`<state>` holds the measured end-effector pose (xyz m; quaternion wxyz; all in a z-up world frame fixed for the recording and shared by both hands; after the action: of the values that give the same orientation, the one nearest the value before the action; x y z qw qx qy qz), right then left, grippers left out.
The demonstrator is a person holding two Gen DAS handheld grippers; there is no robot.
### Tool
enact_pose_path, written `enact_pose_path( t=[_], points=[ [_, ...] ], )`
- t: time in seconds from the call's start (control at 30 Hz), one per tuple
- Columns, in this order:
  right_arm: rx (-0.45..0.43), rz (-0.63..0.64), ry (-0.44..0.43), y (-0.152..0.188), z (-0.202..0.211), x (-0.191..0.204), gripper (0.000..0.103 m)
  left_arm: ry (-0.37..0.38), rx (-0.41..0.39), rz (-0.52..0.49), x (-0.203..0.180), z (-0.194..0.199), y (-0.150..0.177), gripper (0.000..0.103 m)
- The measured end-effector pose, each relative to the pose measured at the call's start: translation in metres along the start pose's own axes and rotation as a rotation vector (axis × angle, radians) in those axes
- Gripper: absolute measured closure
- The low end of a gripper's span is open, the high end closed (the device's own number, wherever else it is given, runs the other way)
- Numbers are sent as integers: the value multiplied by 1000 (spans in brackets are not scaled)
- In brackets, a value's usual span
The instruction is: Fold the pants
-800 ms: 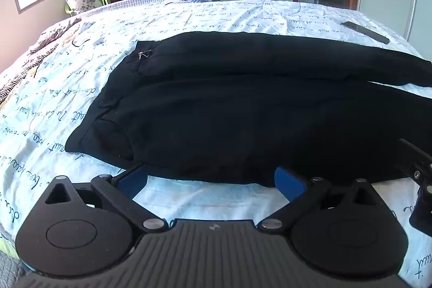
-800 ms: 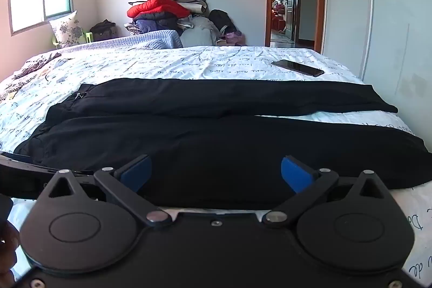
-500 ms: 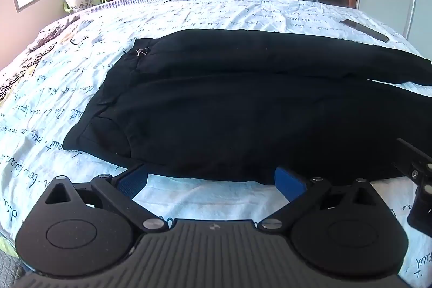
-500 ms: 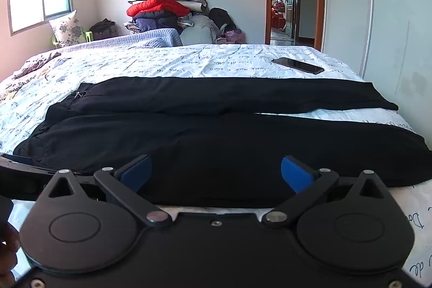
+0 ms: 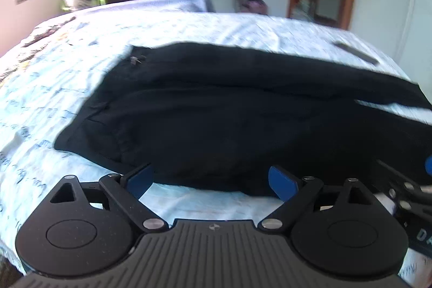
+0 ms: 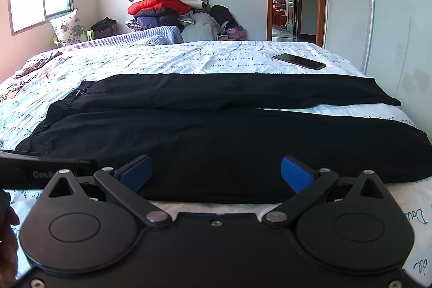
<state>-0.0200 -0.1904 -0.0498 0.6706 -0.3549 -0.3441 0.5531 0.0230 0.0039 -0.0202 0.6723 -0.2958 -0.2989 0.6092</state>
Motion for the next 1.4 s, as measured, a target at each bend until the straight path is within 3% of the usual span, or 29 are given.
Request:
enact_pose_path(
  t=[0.1, 0.23, 0.6, 0.8, 1.0, 1.4],
  points=[
    [-3, -1, 1, 1, 2, 1, 0, -40, -36, -35, -1, 5, -2, 7],
    [0, -9, -1, 0, 1, 0, 0, -40, -46, -107, -8, 10, -6, 6],
    [3, -42, -12, -2, 2, -5, 0, 35, -50, 36, 7, 16, -12, 2],
    [14, -46, 1, -2, 1, -5, 0, -53, -59, -23, 6, 19, -13, 2],
    [21, -39, -3, -1, 1, -4, 0, -48, -51, -62, 2, 19, -11, 2],
    [-1, -1, -31, -1, 3, 1, 0, -127, -35, -102, 0, 13, -9, 2]
  ],
)
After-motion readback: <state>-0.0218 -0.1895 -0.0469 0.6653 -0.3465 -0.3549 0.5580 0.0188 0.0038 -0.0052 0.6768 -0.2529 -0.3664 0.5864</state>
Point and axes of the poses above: each gripper's, at about its wrist camera, not at the fingertips, and z roughly against the way its jaws point, x to its left, y to its underside, the point moved 4 cm from there along -z, roughly the way its jaws point, and after that the axes turned 1 degree about -y, right-handed, at the moved point
